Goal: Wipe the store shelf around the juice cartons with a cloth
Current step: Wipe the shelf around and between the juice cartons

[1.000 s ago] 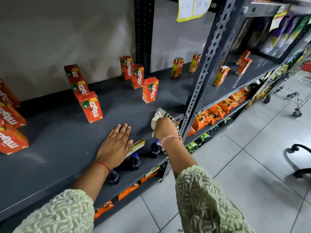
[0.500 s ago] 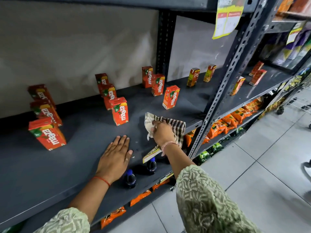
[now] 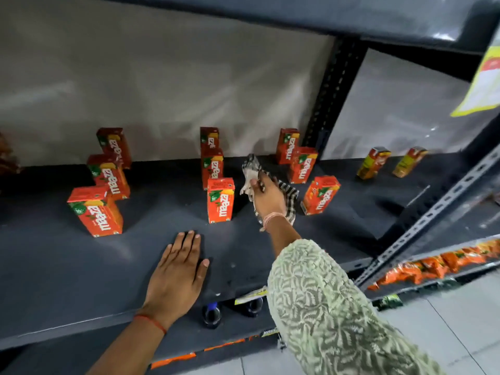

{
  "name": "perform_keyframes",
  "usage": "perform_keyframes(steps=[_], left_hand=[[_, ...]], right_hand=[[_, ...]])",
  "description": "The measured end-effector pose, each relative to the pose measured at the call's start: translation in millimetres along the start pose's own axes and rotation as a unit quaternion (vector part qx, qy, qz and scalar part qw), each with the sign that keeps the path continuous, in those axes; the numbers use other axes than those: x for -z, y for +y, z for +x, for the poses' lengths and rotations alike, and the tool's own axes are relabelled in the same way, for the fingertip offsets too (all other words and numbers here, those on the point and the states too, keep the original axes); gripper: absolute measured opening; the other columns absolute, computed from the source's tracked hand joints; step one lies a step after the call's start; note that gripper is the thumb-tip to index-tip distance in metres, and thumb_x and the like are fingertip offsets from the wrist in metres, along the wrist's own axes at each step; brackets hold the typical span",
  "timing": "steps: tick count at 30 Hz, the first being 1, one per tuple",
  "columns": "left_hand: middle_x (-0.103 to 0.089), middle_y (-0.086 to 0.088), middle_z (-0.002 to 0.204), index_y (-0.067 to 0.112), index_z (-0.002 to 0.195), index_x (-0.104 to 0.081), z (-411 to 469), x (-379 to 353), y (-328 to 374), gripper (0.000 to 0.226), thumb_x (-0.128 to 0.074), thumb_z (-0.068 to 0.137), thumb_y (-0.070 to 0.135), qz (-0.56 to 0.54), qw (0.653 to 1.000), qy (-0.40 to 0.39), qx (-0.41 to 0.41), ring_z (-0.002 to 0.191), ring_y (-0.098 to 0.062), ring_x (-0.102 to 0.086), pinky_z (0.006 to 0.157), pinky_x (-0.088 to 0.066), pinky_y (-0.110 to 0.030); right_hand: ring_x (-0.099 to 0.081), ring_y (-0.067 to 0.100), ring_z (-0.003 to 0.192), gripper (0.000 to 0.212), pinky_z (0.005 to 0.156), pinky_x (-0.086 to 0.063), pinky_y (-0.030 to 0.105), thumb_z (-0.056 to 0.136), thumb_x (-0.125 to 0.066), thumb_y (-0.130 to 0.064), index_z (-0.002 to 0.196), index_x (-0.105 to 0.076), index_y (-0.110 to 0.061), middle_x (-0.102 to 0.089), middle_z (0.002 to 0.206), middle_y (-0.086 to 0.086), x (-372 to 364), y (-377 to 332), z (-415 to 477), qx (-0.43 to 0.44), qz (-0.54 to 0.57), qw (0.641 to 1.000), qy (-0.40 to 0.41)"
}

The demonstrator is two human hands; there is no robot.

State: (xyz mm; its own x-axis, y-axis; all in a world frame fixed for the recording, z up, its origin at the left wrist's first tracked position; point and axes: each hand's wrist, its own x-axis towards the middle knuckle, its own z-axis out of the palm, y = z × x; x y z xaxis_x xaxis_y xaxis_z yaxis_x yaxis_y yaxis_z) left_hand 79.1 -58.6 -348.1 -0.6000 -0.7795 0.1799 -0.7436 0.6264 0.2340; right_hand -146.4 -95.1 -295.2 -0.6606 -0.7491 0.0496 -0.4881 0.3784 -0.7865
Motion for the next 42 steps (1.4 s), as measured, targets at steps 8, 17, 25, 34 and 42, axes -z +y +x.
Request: perform_keyframes(steps=[8, 17, 25, 34, 42], left_hand=[[-0.052, -0.017, 0.133, -0.002, 0.127, -0.046, 18, 1, -7, 0.074, -0.002, 0.094, 0.048, 0.012, 0.999, -0.005, 0.051, 0.125, -0.030, -0.042, 0.108, -0.004, -0.021], [-0.053, -0.014, 0.133, 0.002, 0.127, -0.046, 14, 1, -3, 0.070, -0.002, 0.095, 0.046, 0.011, 0.999, -0.020, 0.049, 0.129, -0.023, -0.035, 0.106, -0.003, -0.021], [-0.034, -0.013, 0.146, 0.002, 0.136, -0.033, 15, -2, -1, 0.072, -0.011, 0.083, 0.046, -0.006, 0.999, 0.018, 0.036, 0.136, -0.027, -0.024, 0.111, -0.013, -0.033], [-0.012, -0.010, 0.154, 0.005, 0.142, -0.015, 14, 8, -1, 0.051, -0.030, 0.098, 0.027, -0.032, 0.998, -0.040, 0.028, 0.141, -0.021, -0.004, 0.115, -0.005, -0.034], [-0.014, -0.005, 0.154, 0.009, 0.142, -0.016, -6, 15, -18, 0.048, -0.028, 0.098, 0.023, -0.046, 0.998, -0.041, -0.014, 0.141, -0.017, -0.007, 0.115, -0.005, -0.029]], right_hand=[[-0.032, 0.029, 0.139, 0.046, 0.115, -0.027, 0.046, 0.091, -0.049, -0.032, 0.136, -0.046, -0.023, -0.044, 0.147, 0.006, -33, -8, 76, 0.046, -0.039, 0.998, -0.009], [-0.030, 0.032, 0.139, 0.062, 0.116, -0.023, 0.047, 0.085, -0.046, -0.053, 0.139, -0.040, -0.023, -0.038, 0.150, 0.008, -38, -10, 107, 0.056, -0.230, 0.953, -0.187], [-0.012, 0.024, 0.147, 0.049, 0.119, -0.015, 0.049, 0.086, -0.056, -0.043, 0.134, -0.048, -0.033, -0.030, 0.155, -0.006, -3, 21, 36, 0.152, -0.209, 0.948, -0.188], [-0.031, 0.011, 0.141, 0.042, 0.113, -0.023, 0.026, 0.086, -0.062, -0.029, 0.126, -0.058, -0.020, -0.049, 0.144, -0.003, 43, 40, -75, 0.108, -0.160, 0.965, -0.179], [-0.040, 0.009, 0.136, 0.040, 0.111, -0.026, 0.022, 0.080, -0.071, -0.018, 0.119, -0.064, -0.016, -0.054, 0.139, -0.005, 53, 33, -135, 0.059, -0.105, 0.978, -0.172]])
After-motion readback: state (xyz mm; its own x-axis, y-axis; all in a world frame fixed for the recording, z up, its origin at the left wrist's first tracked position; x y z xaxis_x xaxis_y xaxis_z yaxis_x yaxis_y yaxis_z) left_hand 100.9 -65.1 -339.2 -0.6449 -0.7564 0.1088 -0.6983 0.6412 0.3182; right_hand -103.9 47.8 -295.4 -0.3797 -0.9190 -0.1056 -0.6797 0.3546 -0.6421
